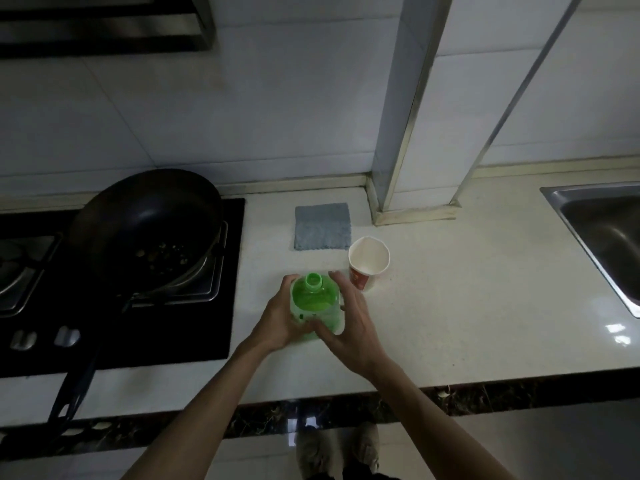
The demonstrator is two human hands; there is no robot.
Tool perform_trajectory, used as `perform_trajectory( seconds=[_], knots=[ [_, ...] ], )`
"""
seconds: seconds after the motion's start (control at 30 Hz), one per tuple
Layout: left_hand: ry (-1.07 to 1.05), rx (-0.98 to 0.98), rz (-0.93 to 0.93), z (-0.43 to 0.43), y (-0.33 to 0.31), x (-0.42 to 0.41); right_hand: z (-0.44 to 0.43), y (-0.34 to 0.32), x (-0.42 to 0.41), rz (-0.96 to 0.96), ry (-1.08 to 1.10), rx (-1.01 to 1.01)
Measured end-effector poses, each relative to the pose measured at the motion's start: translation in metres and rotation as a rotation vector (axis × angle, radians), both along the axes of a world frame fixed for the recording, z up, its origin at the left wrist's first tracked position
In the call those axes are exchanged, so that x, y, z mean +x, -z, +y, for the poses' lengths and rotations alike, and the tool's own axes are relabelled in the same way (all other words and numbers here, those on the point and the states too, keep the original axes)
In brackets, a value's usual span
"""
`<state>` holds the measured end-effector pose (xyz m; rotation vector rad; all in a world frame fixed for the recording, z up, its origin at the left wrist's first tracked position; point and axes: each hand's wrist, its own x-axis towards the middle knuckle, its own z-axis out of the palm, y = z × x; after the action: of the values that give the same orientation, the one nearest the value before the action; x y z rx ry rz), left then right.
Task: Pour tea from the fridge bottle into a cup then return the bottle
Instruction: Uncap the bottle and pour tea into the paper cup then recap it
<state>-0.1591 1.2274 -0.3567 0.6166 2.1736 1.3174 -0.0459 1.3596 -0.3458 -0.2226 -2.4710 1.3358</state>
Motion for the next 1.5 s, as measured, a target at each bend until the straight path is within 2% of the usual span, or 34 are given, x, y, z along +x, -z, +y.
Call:
perform_trajectory(
  seconds=[0.13,0.27,0.37,0.5,0.6,0.77,1.07,1.33,1.5],
  knots=[
    [-0.012,0.038,-0.047,-0.002,0.004,0.001,-0.001,0.000,-0.011,-0.074,-0.021,0.057],
    [-0.005,0.080,-0.074,-0.005,0.012,0.000,-0.003,0.005,-0.012,-0.081,0.019,0.026],
    [-0.010,0.078,-0.155,-0.008,0.020,0.000,-0.005,0.004,-0.012,-0.110,0.062,-0.009],
    [-0.093,0.118,-0.354,-0.004,0.024,0.004,-0.008,0.007,-0.004,-0.127,0.057,-0.031],
    [-0.100,0.110,-0.406,-0.002,0.025,0.003,-0.013,0.011,-0.001,-0.145,0.074,-0.089],
    [-0.041,0.041,-0.170,-0.006,0.023,-0.008,-0.009,-0.002,-0.009,-0.125,0.140,-0.321],
    [-0.131,-0.026,0.135,-0.009,-0.019,-0.035,-0.005,-0.009,-0.029,0.034,0.173,-0.606],
    [-0.145,-0.299,0.288,-0.002,-0.045,-0.060,-0.006,-0.018,-0.056,0.022,0.045,-0.926],
    [-0.141,-0.473,0.336,0.005,-0.047,-0.068,-0.005,-0.016,-0.072,0.012,0.091,-1.084]
  ],
)
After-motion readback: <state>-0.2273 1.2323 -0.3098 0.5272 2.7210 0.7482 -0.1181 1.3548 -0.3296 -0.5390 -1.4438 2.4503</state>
